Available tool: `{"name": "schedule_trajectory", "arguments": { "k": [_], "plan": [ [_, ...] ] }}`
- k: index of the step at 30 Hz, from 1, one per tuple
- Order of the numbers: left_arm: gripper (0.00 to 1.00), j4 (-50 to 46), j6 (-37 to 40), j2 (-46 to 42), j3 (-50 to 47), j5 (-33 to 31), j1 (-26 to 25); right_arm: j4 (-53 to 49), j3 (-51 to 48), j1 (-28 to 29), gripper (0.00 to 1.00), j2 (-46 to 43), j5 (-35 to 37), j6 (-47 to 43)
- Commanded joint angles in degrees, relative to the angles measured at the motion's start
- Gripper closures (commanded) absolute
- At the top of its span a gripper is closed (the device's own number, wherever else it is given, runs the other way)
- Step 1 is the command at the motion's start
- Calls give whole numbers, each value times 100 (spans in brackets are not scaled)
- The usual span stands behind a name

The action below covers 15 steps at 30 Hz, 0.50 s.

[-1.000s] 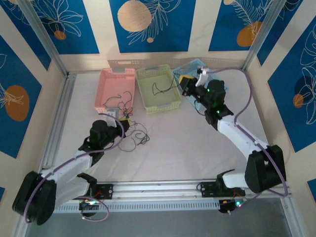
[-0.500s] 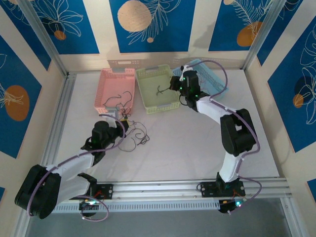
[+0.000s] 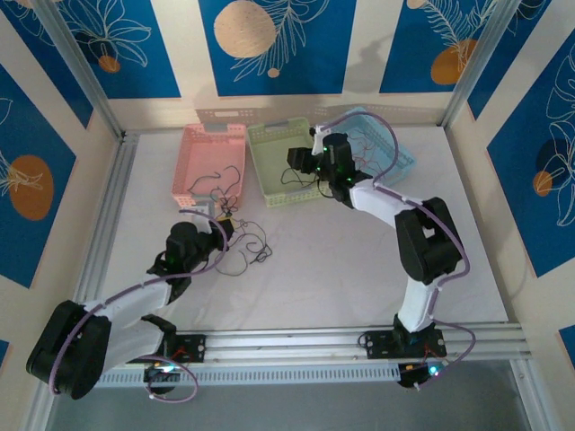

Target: Untangle the cables

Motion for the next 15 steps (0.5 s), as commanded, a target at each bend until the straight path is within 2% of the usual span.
{"name": "schedule_trajectory", "arguments": {
  "k": [1,3,7,10,12,15],
  "plan": [
    [100,275,-20,-113,-84,-8,50,-304,-10,0,56,-608,-1282,-167],
    [100,283,-20,-122,-93,0,49,-566,-163,45,58,-802,-1884,-229],
    [100,366,-19,-139,-133,27,49,-380,-708,362,58,-849,-2694,-789],
    [100,447,-26,-236,-209,48,50,-1169,-262,713,55,-371,-3428,-1512],
    [100,471,-28,-299,-247,27,51,-1793,88,973,55,-82,-2927,-1968],
    [100,479,-38,-327,-269,5,50,-1800,108,1215,52,122,-2622,-2413]
  ]
}}
